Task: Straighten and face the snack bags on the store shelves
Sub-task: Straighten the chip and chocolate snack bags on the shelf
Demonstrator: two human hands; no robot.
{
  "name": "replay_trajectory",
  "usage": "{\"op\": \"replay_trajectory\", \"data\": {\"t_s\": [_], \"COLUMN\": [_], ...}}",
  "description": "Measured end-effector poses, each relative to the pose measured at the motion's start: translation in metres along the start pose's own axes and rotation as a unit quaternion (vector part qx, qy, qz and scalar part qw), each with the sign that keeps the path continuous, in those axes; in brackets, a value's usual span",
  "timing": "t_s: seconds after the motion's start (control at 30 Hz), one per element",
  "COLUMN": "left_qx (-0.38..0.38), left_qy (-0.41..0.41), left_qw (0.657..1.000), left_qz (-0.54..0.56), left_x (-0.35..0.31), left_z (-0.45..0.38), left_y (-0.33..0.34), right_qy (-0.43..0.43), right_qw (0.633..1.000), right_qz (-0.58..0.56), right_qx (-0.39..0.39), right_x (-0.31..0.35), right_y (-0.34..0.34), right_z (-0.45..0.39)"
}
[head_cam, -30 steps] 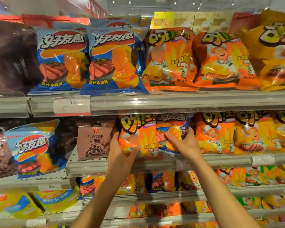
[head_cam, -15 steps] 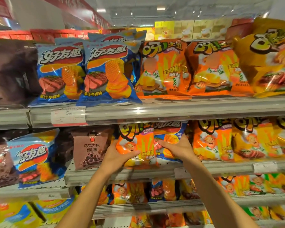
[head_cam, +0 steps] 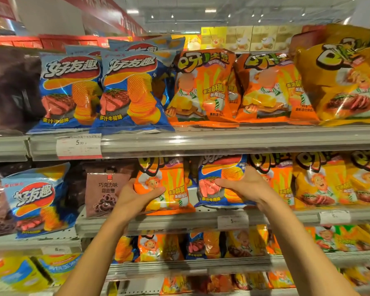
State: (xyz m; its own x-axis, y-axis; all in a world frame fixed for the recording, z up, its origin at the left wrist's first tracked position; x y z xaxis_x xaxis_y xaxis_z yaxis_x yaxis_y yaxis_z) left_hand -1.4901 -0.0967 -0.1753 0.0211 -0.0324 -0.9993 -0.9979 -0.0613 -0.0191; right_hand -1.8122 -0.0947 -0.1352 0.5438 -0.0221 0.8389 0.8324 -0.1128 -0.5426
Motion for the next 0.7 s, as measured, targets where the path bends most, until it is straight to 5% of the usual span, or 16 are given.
{"op": "replay_trajectory", "data": {"t_s": [0.2,0.4,0.7], "left_qx": [0.000,0.010,0.091], "left_qy": [0.039,0.052,-0.014], "left_qw": [0.999,0.998,0.993], "left_qz": [-0.014,-0.031,-0.068], "left_x": [-0.001,0.010,0.016], "left_z": [-0.002,-0.006,-0.015], "left_y": [0.030,0.081,0.140], "right_qy": [-0.038,-0.050,-0.032], "right_qw": [0.999,0.996,0.993], "right_qz": [-0.021,-0.061,-0.073], "right_qx": [0.026,-0.045,-0.083], "right_x": [-0.016,-0.050,-0.079], "right_y": [-0.030,-0.071,-0.106], "right_z": [0.032,0.060,0.084]}}
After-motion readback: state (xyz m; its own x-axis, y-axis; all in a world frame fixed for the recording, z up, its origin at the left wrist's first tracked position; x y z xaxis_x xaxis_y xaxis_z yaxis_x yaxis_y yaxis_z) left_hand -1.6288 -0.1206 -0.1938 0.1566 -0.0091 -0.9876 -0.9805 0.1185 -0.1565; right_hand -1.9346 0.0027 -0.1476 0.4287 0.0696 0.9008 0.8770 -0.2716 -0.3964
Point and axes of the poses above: each hand's wrist, its own z-axis away from the middle knuckle, its own y-axis out of the palm, x = y × z, the point moved 4 cm from there along -z, towards the middle knuckle, and after that the axes turned 8 degrees about z, right-handed, at the moved point
